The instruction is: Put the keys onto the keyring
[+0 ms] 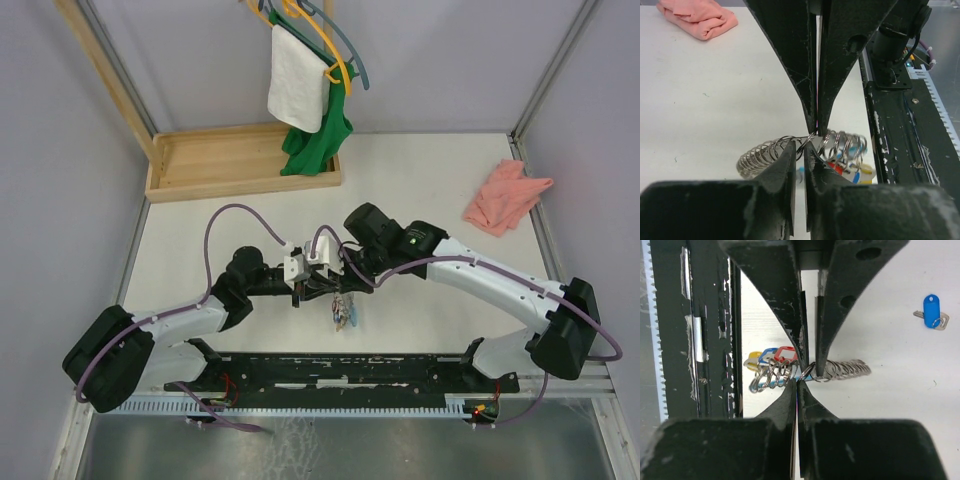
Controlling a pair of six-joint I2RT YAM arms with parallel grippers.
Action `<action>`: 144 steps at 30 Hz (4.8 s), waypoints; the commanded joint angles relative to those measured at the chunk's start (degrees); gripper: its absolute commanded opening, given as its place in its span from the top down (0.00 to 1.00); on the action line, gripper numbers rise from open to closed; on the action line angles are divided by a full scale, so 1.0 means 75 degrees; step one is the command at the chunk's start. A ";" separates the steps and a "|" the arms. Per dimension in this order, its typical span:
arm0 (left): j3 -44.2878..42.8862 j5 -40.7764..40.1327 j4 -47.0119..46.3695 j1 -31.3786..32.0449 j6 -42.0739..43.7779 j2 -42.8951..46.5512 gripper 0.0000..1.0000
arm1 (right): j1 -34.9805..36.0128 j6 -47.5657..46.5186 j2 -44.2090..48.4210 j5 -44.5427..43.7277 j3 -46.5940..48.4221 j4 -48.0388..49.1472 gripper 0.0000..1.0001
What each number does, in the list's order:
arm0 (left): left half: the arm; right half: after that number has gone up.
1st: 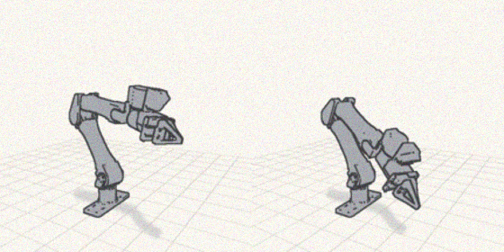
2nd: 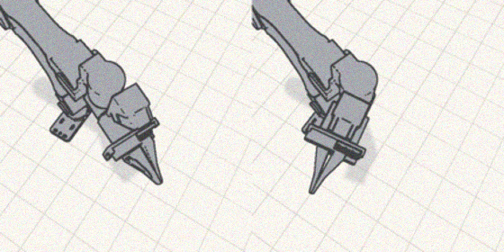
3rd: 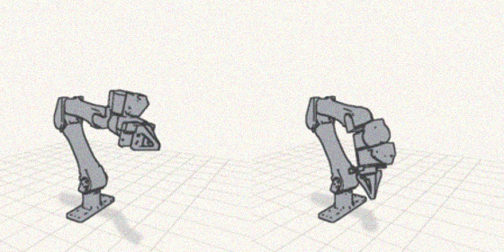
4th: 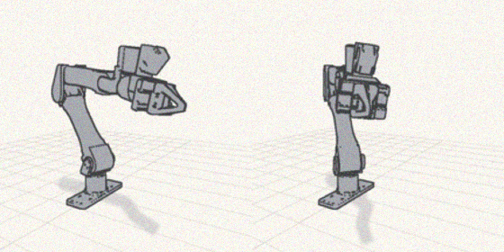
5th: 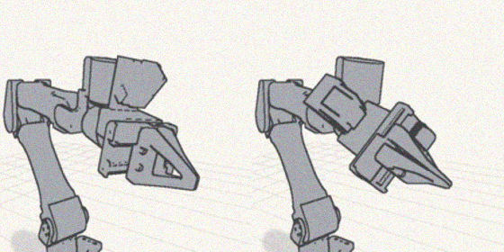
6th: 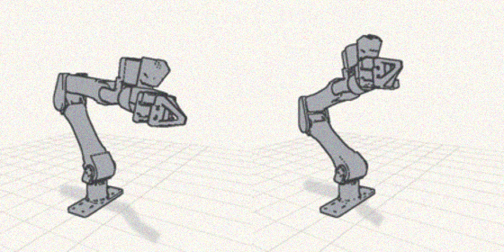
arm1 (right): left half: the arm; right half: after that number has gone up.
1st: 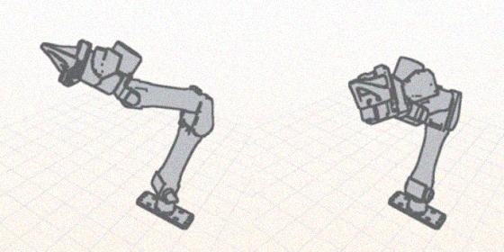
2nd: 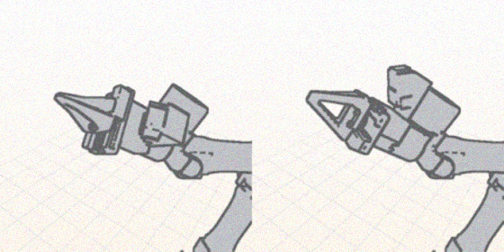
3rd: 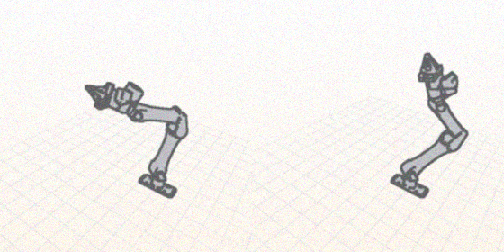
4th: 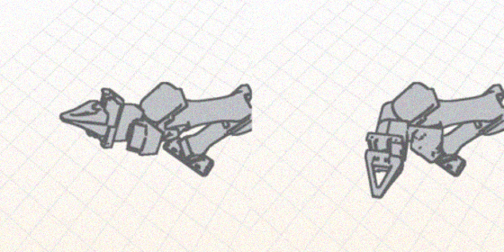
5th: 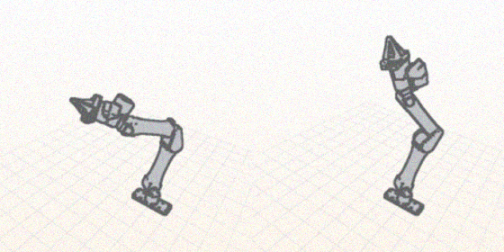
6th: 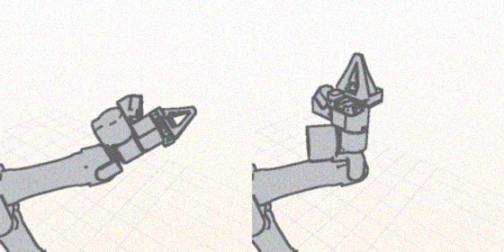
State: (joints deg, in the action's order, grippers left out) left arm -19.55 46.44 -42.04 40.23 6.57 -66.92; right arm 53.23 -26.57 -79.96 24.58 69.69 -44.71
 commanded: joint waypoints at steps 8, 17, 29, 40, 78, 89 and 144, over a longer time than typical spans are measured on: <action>0.0106 -0.0249 -0.1085 0.0014 -0.0172 0.0097 0.97 | -0.0159 0.0228 0.0923 0.0116 -0.0819 0.1233 0.89; 0.0530 -0.0698 -0.2299 0.0012 -0.0861 -0.0098 0.97 | -0.1062 0.0989 0.2563 0.0948 -0.3275 0.4586 0.77; 0.0830 -0.0804 -0.3305 0.0012 -0.1297 -0.0362 0.97 | -0.1072 0.1038 0.2435 0.1426 -0.3953 0.5628 0.76; 0.0815 -0.0638 -0.3636 0.0015 -0.1469 -0.0465 0.97 | -0.1079 0.1154 0.2107 0.1658 -0.3960 0.6113 0.81; 0.0185 0.0049 -0.1680 0.0012 -0.0757 -0.0501 0.85 | 0.0131 -0.0293 -0.0643 -0.0257 0.0879 -0.0768 0.99; 0.0288 0.0053 -0.2322 0.0012 -0.1187 -0.0582 0.82 | 0.0168 -0.0296 -0.0397 0.0025 0.0480 -0.0243 0.99; 0.1026 -0.0702 -0.4758 0.0017 -0.2230 -0.0877 0.97 | -0.1390 0.1704 0.2341 0.2003 -0.3997 0.6047 0.83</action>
State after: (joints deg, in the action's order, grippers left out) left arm -11.77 40.73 -70.70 40.36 -8.51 -73.28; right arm 43.05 -14.68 -63.46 37.54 39.62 -3.46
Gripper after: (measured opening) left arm 0.044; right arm 0.177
